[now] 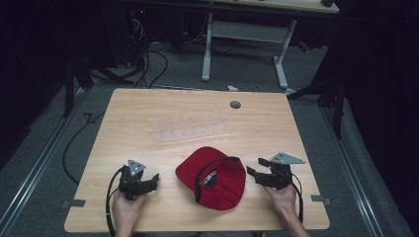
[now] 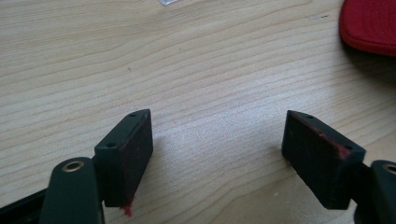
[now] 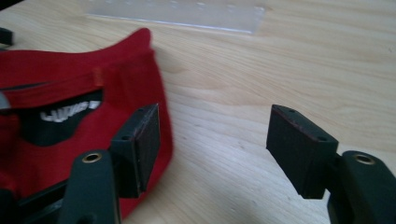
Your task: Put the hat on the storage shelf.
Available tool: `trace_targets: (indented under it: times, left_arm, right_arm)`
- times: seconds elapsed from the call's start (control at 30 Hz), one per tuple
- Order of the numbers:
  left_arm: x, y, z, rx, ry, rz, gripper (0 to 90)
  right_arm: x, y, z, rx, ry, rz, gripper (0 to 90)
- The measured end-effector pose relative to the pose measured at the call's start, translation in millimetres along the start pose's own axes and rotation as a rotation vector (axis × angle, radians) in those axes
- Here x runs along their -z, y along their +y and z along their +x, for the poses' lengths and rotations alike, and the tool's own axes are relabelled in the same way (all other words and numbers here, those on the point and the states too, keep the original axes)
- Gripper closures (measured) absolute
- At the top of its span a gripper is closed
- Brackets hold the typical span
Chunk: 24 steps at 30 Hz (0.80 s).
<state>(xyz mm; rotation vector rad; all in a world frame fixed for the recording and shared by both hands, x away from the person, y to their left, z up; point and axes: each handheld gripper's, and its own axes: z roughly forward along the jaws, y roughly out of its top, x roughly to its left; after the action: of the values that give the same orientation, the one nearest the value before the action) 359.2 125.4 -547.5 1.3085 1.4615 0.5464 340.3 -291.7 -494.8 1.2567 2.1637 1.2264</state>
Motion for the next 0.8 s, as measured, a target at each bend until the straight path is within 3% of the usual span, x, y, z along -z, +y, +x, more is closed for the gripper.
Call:
trace_targets:
  times: [0.13, 0.33, 0.57, 0.8]
  left_arm:
    - [0.2, 0.4, 0.5, 0.001, 0.000, 0.003, 25.4]
    - [0.3, 0.5, 0.5, 0.001, 0.001, 0.004, 25.4]
    - [0.2, 0.4, 0.5, 0.001, 0.002, 0.003, 25.3]
    - [0.1, 0.3, 0.4, 0.000, 0.002, 0.001, 25.2]
  right_arm:
    - [-0.9, 11.0, 8.1, 0.023, 0.031, 0.001, 31.5]
    - [-26.4, 28.2, 18.4, 0.057, 0.074, 0.069, 29.7]
    - [-46.5, 36.7, 24.2, 0.078, 0.096, 0.122, 29.6]
    - [-59.4, 34.5, 22.5, 0.061, 0.116, 0.153, 31.2]
